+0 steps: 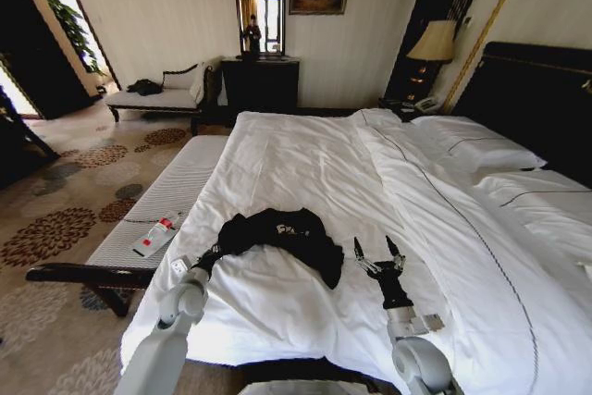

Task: Fold the clothes on the bed.

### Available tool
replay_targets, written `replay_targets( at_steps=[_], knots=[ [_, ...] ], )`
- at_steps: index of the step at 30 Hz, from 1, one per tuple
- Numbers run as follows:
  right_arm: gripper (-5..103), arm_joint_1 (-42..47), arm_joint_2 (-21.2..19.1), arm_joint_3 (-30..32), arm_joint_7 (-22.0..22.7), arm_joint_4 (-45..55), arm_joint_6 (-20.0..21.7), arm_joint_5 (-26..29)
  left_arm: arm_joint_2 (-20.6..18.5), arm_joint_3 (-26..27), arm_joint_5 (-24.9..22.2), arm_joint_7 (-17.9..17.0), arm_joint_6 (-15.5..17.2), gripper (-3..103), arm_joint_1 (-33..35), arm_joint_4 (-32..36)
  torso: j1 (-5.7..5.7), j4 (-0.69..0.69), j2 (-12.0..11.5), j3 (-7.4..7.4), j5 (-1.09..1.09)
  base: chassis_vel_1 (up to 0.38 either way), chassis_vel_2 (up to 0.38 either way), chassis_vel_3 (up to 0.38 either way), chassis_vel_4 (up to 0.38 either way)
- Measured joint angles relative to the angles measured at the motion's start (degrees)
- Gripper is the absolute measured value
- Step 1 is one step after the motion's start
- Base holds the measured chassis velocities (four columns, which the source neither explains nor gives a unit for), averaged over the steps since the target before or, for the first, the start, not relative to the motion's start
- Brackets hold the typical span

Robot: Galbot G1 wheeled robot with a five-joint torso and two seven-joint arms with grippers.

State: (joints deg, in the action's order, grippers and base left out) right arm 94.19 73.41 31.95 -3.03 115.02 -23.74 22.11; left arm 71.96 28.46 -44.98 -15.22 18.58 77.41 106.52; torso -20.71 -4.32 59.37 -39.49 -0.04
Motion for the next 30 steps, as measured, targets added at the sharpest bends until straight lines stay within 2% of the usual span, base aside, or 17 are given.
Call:
replay_targets(
  at_steps=[8, 11, 13, 14, 15, 16, 18, 21, 22, 23, 24, 25, 27, 28, 29, 30],
  knots=[
    [100, -0.22, 0.32, -0.36, 0.01, -0.14, 0.00, -0.16, -0.31, -0.22, 0.97, -0.50, -0.65, -1, 3.54, 2.78, 0.00, -0.02, 0.00, 0.00, 0.00, 0.000, 0.000, 0.000, 0.000],
    [100, 0.02, 0.31, -0.04, 0.01, -0.15, -0.31, -0.14, -0.95, 0.03, 1.41, 0.29, -1.99, 13, 5.03, 5.65, 0.00, -0.01, 0.00, 0.00, 0.00, 0.000, 0.000, 0.000, 0.000],
    [100, 0.07, 0.21, 0.29, 0.02, -0.14, -0.47, 0.11, -2.02, 0.38, 2.30, 4.06, -4.67, 24, 6.22, 7.61, 0.00, -0.01, 0.00, 0.00, 0.01, 0.000, 0.000, 0.000, 0.000],
    [100, 0.07, 0.21, 0.29, 0.02, -0.14, -0.47, 0.11, -2.02, 0.38, 2.30, 4.06, -4.67, 24, 6.22, 7.61, 0.00, -0.01, 0.00, 0.00, 0.01, 0.000, 0.000, 0.000, 0.000],
    [100, 0.05, 0.14, 0.39, 0.03, -0.13, -0.52, 0.23, -2.59, 0.57, 2.55, 6.33, -6.17, 29, 6.70, 8.48, 0.00, 0.00, 0.00, 0.00, 0.01, 0.000, 0.000, 0.000, 0.000],
    [100, 0.03, 0.10, 0.46, 0.03, -0.13, -0.57, 0.30, -3.08, 0.73, 2.68, 8.17, -7.29, 29, 6.97, 9.13, 0.00, 0.00, 0.00, 0.00, 0.01, 0.000, 0.000, 0.000, 0.000],
    [100, -0.07, 0.04, 0.51, 0.04, -0.13, -0.62, 0.43, -4.24, 1.14, 2.91, 11.82, -9.66, 41, 7.06, 10.20, 0.00, -0.01, 0.00, 0.00, 0.01, 0.000, 0.000, 0.000, 0.000],
    [100, -0.17, 0.04, 0.46, 0.06, -0.14, -0.63, 0.46, -4.93, 1.16, 2.36, 13.54, -10.69, 51, 5.63, 10.11, 0.00, 0.01, 0.00, 0.00, 0.01, 0.000, 0.000, 0.000, 0.000],
    [100, -0.20, 0.04, 0.37, 0.06, -0.17, -0.63, 0.46, -5.00, 0.95, 1.41, 13.20, -10.02, 57, 4.12, 9.40, 0.00, 0.00, 0.00, 0.00, 0.02, 0.000, 0.000, 0.000, 0.000],
    [100, -0.21, 0.04, 0.33, 0.06, -0.20, -0.63, 0.46, -5.00, 0.78, 1.08, 12.77, -9.52, 57, 3.42, 9.06, 0.00, 0.01, 0.00, 0.00, 0.01, 0.000, 0.000, 0.000, 0.000],
    [100, -0.21, -0.01, 0.11, 0.07, -0.29, -0.63, 0.37, -4.79, -0.30, 0.05, 9.59, -6.38, 62, -1.11, 6.83, 0.00, -0.01, 0.00, -0.01, 0.00, 0.000, 0.000, 0.000, 0.000],
    [100, -0.21, -0.01, 0.11, 0.07, -0.29, -0.63, 0.37, -4.79, -0.30, 0.05, 9.59, -6.38, 62, -1.11, 6.83, 0.00, -0.01, 0.00, -0.01, 0.00, 0.000, 0.000, 0.000, 0.000],
    [100, -0.33, -0.19, -0.25, 0.07, -0.38, -0.62, 0.28, -4.73, -1.58, -1.01, 5.37, -2.51, 73, -6.12, 4.45, 0.00, -0.06, -0.02, -0.01, 0.00, 0.000, 0.000, 0.000, 0.000],
    [100, -0.39, -0.24, -0.35, 0.07, -0.41, -0.60, 0.27, -4.77, -1.95, -1.57, 4.08, -1.26, 78, -7.51, 3.77, -0.01, -0.04, -0.02, -0.01, 0.00, 0.000, 0.000, 0.000, 0.000],
    [100, -0.39, -0.24, -0.35, 0.07, -0.41, -0.60, 0.27, -4.77, -1.95, -1.57, 4.08, -1.26, 78, -7.51, 3.77, -0.01, -0.04, -0.02, -0.01, 0.00, 0.000, 0.000, 0.000, 0.000],
    [100, -0.45, -0.39, -0.53, 0.07, -0.46, -0.50, 0.19, -5.09, -3.00, -3.91, 0.81, 1.95, 84, -11.27, 1.77, -0.01, -0.02, -0.02, -0.02, 0.01, 0.000, 0.000, 0.000, 0.000]
  ],
)
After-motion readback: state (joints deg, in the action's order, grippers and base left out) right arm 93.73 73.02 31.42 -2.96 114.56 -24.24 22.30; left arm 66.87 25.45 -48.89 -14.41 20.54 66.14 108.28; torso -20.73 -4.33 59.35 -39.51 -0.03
